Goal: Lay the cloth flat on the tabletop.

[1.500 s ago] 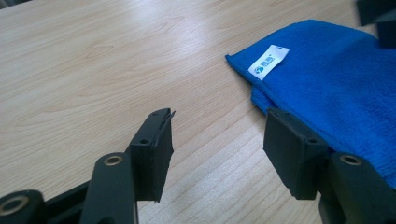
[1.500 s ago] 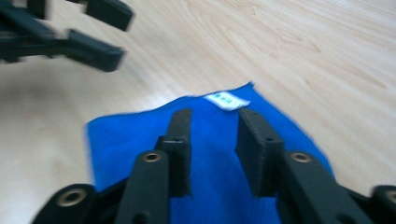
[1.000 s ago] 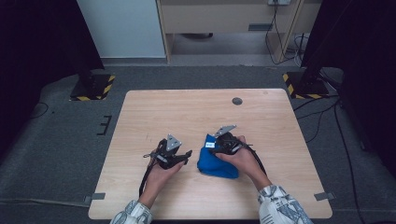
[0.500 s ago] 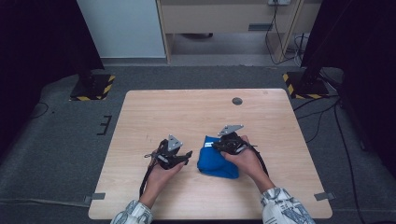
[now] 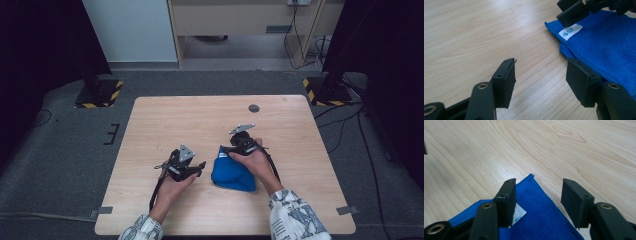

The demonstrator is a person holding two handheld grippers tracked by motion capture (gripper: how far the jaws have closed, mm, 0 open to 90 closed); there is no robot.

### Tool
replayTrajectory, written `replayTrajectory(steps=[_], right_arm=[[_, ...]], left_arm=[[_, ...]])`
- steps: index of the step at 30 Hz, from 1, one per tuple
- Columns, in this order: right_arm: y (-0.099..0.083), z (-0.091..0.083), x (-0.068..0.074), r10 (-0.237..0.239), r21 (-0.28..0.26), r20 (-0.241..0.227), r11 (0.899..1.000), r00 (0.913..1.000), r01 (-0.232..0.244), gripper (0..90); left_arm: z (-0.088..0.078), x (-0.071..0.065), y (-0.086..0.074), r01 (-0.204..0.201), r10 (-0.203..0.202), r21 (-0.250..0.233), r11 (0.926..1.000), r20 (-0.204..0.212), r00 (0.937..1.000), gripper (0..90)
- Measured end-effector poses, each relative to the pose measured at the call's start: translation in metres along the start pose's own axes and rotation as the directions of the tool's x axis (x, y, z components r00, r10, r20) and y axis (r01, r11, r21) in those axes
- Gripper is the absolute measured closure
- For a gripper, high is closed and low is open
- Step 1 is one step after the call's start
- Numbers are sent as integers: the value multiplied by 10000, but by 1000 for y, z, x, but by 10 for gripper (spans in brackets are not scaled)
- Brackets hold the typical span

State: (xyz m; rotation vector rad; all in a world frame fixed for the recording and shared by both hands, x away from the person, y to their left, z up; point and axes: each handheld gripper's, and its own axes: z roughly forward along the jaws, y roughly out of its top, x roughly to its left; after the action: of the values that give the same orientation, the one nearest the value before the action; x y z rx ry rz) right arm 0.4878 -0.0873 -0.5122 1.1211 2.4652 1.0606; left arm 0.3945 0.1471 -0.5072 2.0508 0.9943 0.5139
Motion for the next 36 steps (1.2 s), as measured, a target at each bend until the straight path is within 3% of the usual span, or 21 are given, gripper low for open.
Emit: replayTrajectory(steps=[5, 8, 12, 15, 26, 29, 36], right_arm=[[0, 13, 0, 79, 595, -41, 9982, 10000, -76, 446], [-1, 15, 3, -343, 675, 21, 9971, 9994, 341, 564], [-1, 12, 8, -463, 811, -171, 9956, 9988, 475, 772], [-3, 11, 11, -578, 646, -317, 9961, 9978, 597, 859], [-1, -27, 8, -352, -717, -663, 9970, 9972, 304, 860], [-5, -47, 4, -260, -1252, -800, 9920, 9965, 158, 863], [-20, -73, -10, 182, -1899, -792, 9812, 9967, -330, 864]], left_arm=[[0, -2, 0, -22, 22, -22, 10000, 33, 10000, 397], [0, -2, 0, -31, 31, -13, 10000, 29, 10000, 397], [0, -2, 0, -25, 25, -9, 10000, 12, 10000, 397], [0, -2, 0, -40, 40, 2, 10000, 1, 10000, 398], [0, -2, 0, -106, 106, 9, 9999, -60, 9999, 404], [1, -2, 1, -144, 144, 2, 9999, -91, 9999, 405], [2, -2, 1, -167, 167, 31, 9999, -113, 9998, 409]])
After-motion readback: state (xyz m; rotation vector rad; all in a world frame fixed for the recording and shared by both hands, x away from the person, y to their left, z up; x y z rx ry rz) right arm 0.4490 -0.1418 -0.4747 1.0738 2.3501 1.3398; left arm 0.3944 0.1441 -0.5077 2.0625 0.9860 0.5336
